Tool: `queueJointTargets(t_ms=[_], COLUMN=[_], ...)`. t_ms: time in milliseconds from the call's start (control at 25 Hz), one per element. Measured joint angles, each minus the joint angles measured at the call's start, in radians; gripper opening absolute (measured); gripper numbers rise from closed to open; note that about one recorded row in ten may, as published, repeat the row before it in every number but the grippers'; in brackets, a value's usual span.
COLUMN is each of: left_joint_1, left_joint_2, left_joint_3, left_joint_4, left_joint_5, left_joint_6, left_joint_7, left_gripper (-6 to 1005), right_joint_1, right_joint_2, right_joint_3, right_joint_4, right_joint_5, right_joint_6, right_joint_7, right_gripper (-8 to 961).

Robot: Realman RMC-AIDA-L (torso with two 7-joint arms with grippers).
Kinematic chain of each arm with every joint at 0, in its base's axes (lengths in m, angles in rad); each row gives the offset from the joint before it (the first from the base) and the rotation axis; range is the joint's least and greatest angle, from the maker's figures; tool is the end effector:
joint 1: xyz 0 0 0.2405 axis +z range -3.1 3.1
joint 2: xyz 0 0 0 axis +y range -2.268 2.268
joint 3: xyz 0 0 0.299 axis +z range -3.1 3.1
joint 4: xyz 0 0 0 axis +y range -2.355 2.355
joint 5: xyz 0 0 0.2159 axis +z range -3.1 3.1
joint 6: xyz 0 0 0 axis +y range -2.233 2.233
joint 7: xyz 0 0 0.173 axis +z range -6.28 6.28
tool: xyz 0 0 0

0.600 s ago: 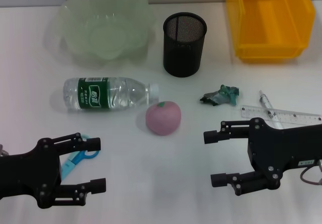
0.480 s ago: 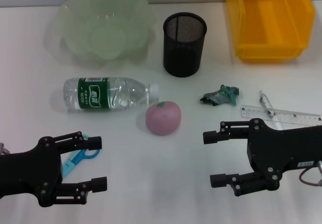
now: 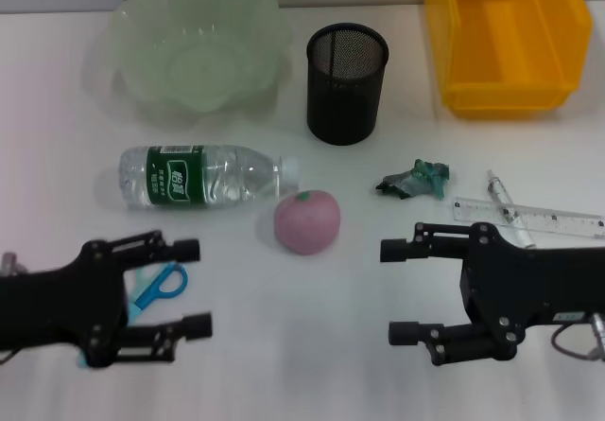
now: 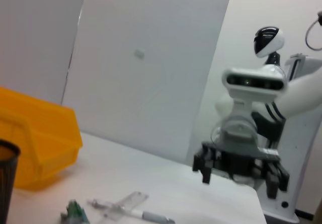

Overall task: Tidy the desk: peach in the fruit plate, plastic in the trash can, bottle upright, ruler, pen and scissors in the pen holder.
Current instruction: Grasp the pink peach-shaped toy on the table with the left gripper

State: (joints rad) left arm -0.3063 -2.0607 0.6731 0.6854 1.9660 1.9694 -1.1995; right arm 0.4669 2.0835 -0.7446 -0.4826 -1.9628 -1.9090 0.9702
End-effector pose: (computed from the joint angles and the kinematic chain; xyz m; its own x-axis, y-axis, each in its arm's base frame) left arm -0.3129 0.2501 -0.0214 0.7418 0.2774 0.6105 0.3243 -0.9453 0.0355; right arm 0.2701 0.2742 -0.0666 0.7494 -0.1120 -0.6526 -0.1037 -0.9933 0.0514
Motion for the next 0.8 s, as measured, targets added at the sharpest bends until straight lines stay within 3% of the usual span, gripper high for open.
queueJointTargets(t_ms=[160,440,800], left_joint_1=[-0.058,-0.172,-0.227], left_joint_2=[-0.008,-0.008,-0.008], left_joint_3=[-0.019,-0.006,0.226], left_joint_4=[-0.009,0.032,0.273], left_joint_5=[-0.009,-0.008,-0.002], left_joint_6=[-0.009,-0.107,-0.236], left_joint_7=[-0.036,-0.217,-0.368], left_gripper=[843,837,830], right_joint_1=[-0.069,-0.141,-0.159], right_joint_2=[0.001,0.001,0.001], right_joint_3=[0.001,0.001,0.003], right_joint_4=[0.123,0.204,0.267], right_joint_5=[0.093,0.182,0.185], right_joint_6=[0.063,0.073,0.077], right_joint_7=[-0.160,-0.253,-0.261], right_gripper=[766,766,765])
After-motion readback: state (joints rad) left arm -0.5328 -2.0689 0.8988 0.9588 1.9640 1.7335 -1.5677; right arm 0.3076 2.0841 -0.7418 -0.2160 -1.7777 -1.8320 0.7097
